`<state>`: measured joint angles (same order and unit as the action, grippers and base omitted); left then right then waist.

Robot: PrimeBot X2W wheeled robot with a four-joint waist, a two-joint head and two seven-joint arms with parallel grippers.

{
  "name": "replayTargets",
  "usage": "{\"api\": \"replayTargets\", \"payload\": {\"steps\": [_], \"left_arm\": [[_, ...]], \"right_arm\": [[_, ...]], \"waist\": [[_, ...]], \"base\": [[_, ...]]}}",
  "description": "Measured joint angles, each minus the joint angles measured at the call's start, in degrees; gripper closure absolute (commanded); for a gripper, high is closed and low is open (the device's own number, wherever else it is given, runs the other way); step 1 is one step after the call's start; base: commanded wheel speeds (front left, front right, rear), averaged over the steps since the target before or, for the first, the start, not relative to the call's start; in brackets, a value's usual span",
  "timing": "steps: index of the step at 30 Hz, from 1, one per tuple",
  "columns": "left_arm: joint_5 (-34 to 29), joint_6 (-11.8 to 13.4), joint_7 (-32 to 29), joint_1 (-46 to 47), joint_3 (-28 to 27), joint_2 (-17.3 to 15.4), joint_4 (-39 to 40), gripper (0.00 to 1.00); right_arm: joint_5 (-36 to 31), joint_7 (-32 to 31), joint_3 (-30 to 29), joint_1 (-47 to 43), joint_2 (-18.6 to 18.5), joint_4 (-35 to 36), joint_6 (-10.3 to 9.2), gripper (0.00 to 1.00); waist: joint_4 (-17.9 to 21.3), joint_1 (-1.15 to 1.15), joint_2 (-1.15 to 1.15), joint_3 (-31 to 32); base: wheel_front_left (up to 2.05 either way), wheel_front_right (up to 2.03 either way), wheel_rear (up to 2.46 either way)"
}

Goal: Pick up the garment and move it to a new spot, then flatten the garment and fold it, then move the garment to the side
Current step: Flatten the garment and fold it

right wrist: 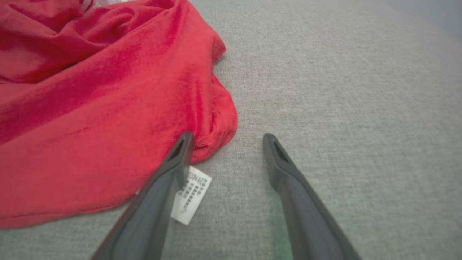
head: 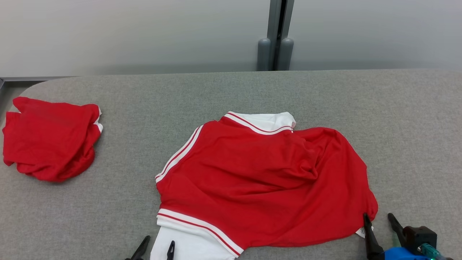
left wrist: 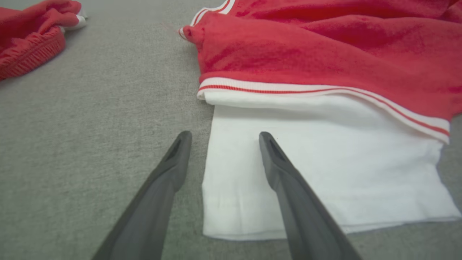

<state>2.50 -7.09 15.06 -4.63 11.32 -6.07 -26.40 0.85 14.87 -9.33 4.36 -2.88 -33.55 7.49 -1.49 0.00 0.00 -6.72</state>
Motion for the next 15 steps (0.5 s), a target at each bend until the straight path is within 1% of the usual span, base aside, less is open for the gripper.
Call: {"api": "replayTargets", "payload": {"steps": [4, 8, 12, 13, 14, 15], "left_arm": [[0.52, -0.01, 0.19, 0.12, 0.64, -0.42, -2.88, 0.00], [0.76, -0.02, 0.29, 0.59, 0.97, -0.44, -4.19, 0.00], [2.47, -0.02, 0.70, 1.83, 2.29, -0.19, -6.78, 0.00], [2.86, -0.02, 0.71, 2.24, 2.66, -0.13, -7.45, 0.00], [3.41, -0.02, 0.70, 2.64, 2.93, -0.04, -8.23, 0.24], [3.41, -0.02, 0.70, 2.64, 2.93, -0.04, -8.23, 0.98]], "right_arm": [[0.29, 0.18, 0.97, 1.27, -0.03, -2.58, 0.00, 0.00], [0.79, 0.31, 1.67, 1.92, -0.07, -3.34, 0.00, 0.00], [2.52, 0.37, 4.45, 3.59, -0.10, -5.15, -0.01, 0.00], [3.23, 0.38, 4.94, 3.84, -0.11, -5.68, -0.02, 0.06], [3.97, 0.44, 5.37, 4.06, -0.12, -6.12, -0.02, 0.67], [3.97, 0.44, 5.37, 4.06, -0.12, -6.12, -0.02, 1.00]], "waist": [[0.05, 0.00, 0.00, -0.15], [0.15, 0.00, 0.00, -0.27], [0.36, 0.00, 0.00, -0.44], [0.35, 0.00, 0.00, -0.45], [0.32, 0.00, 0.00, -0.45], [0.32, 0.00, 0.00, -0.45]], "base": [[0.00, 0.00, 0.00], [0.00, 0.00, 0.00], [0.00, 0.00, 0.00], [0.00, 0.00, 0.00], [0.00, 0.00, 0.00], [0.00, 0.00, 0.00]]}}
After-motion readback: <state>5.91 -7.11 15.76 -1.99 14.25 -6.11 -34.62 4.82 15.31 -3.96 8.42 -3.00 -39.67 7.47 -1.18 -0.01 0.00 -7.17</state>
